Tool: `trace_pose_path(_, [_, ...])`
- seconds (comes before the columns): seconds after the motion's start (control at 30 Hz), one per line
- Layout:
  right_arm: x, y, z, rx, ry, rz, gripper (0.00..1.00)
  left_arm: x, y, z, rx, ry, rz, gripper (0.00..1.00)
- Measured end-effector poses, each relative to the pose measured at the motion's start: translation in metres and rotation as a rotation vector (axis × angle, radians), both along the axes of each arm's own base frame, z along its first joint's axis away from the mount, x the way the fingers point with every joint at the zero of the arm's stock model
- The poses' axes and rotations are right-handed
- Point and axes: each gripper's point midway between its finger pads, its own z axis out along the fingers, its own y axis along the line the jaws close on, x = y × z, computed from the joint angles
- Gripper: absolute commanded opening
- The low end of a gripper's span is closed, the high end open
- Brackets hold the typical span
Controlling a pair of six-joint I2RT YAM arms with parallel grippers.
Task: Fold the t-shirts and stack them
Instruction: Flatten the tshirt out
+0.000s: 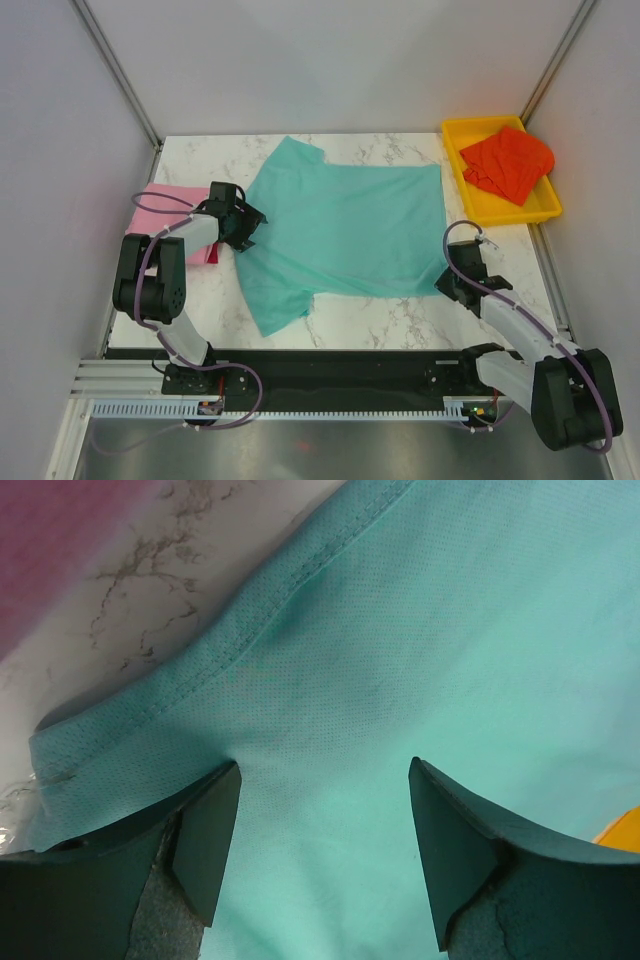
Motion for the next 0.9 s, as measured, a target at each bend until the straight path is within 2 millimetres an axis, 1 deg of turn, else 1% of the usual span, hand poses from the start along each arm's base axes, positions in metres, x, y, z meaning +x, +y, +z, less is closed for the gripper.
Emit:
trace_pose_path(0.3, [-0.008,-0.002,0.019,0.030,-0.067,-0.039,0.00,0.000,0.000,0.000,0.000,0.000,0.000,0.77])
trace_pose_path(0.33, [-0.009,-0.003,0.021,0.030,-0.072,-0.045,0.07,0.000,0.000,0.000,0.000,0.000,0.000,0.77])
trace_pose_path(0.37, [-0.011,-0.003,0.022,0.032,-0.073,-0.050,0.19,0.000,0.000,0.000,0.000,0.000,0.000,0.77])
trace_pose_path(0.4, [-0.012,-0.004,0.023,0.036,-0.073,-0.057,0.36,0.000,0.000,0.000,0.000,0.000,0.000,0.77])
trace_pose_path(0.43, [-0.013,-0.004,0.023,0.038,-0.072,-0.060,0.46,0.000,0.000,0.000,0.000,0.000,0.000,0.77])
trace_pose_path(0.47, [-0.013,-0.004,0.022,0.039,-0.070,-0.065,0.49,0.000,0.000,0.000,0.000,0.000,0.000,0.77])
trace_pose_path(0.6, [-0.016,-0.003,0.016,0.034,-0.029,-0.058,0.49,0.000,0.000,0.000,0.000,0.000,0.000,0.77])
trace_pose_path(0.9, [-0.008,0.005,0.005,0.061,0.024,-0.055,0.51,0.000,0.000,0.000,0.000,0.000,0.000,0.76])
